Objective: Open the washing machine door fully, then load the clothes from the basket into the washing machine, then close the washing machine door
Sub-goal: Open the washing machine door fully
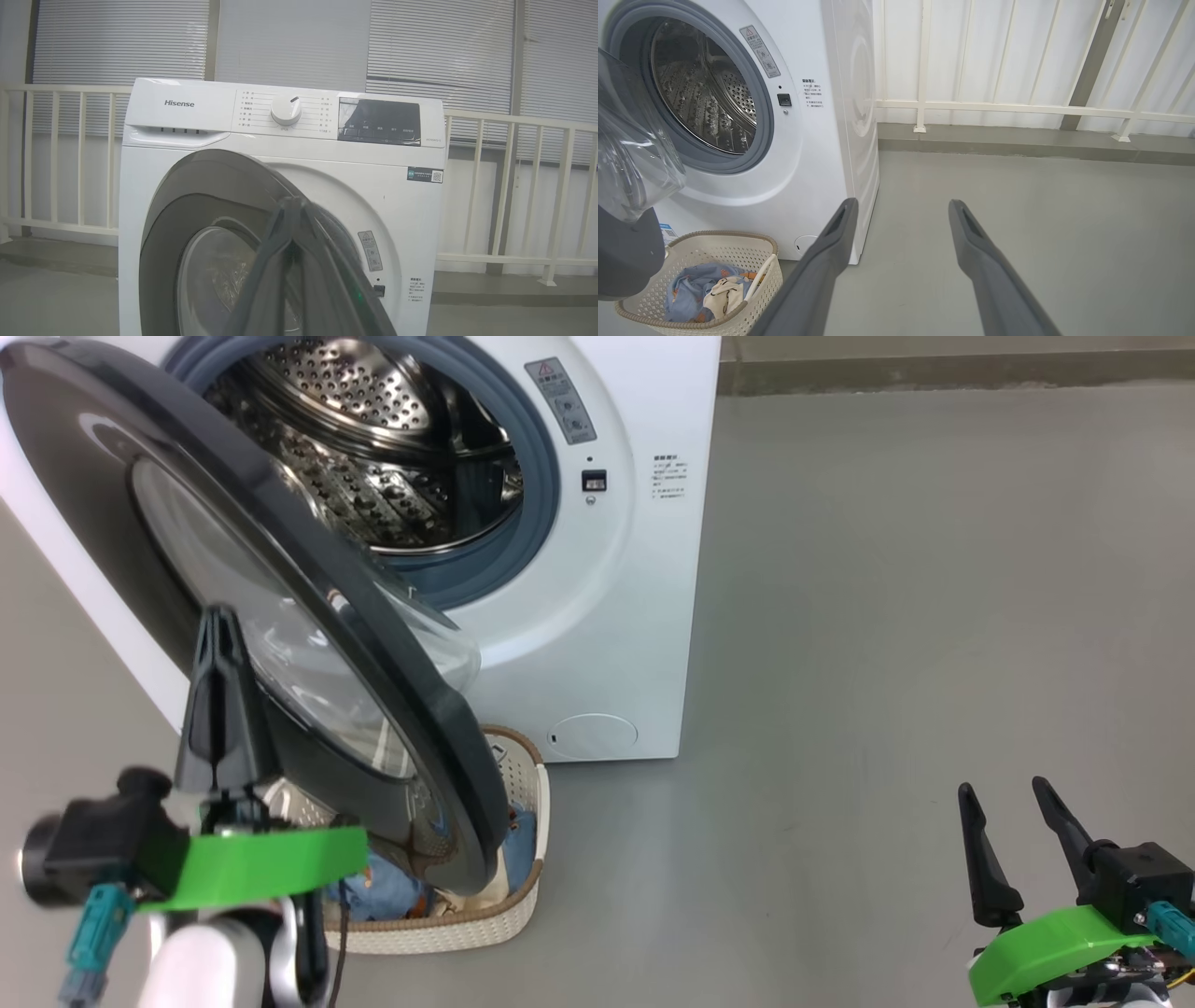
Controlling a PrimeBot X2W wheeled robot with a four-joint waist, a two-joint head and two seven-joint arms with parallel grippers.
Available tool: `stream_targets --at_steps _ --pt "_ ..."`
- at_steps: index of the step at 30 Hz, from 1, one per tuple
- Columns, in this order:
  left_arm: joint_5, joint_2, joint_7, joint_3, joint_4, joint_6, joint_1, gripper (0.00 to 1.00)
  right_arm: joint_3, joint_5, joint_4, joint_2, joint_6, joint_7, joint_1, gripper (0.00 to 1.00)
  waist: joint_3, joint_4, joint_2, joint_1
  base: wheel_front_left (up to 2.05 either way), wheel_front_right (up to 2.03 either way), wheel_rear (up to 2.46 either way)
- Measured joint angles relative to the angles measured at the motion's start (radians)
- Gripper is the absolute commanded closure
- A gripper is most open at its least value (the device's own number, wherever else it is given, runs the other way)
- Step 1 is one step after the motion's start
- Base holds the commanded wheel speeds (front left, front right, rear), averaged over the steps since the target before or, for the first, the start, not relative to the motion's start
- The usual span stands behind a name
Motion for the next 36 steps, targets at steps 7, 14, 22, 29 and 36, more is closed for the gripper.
stream_targets --at_steps 7,14,22,29,36 --pt "0.003 -0.001 0.000 -0.063 0.006 -0.013 -0.080 1.00 0.006 -0.004 0.001 0.000 0.000 0.000 0.000 0.00 -0.007 -0.011 0.0000 0.0000 0.00 0.00 0.00" --pt "-0.105 -0.001 0.027 -0.199 0.111 -0.016 -0.129 1.00 0.010 -0.009 0.006 0.000 0.000 -0.001 0.000 0.00 -0.008 -0.024 0.0000 0.0000 0.00 0.00 0.00" --pt "-0.218 0.000 0.093 -0.349 0.206 -0.005 -0.162 1.00 0.012 -0.009 0.021 0.000 0.000 -0.011 0.000 0.00 -0.003 -0.041 0.0000 0.0000 0.00 0.00 0.00" --pt "-0.333 0.000 0.132 -0.426 0.280 0.028 -0.162 1.00 0.006 0.027 0.037 0.001 0.000 -0.018 -0.006 0.00 0.006 -0.055 0.0000 0.0000 0.00 0.00 0.00" --pt "-0.367 0.000 0.140 -0.449 0.382 0.038 -0.162 1.00 0.003 0.027 0.048 0.001 0.000 -0.027 -0.008 0.00 0.014 -0.060 0.0000 -0.0001 0.00 0.00 0.00"
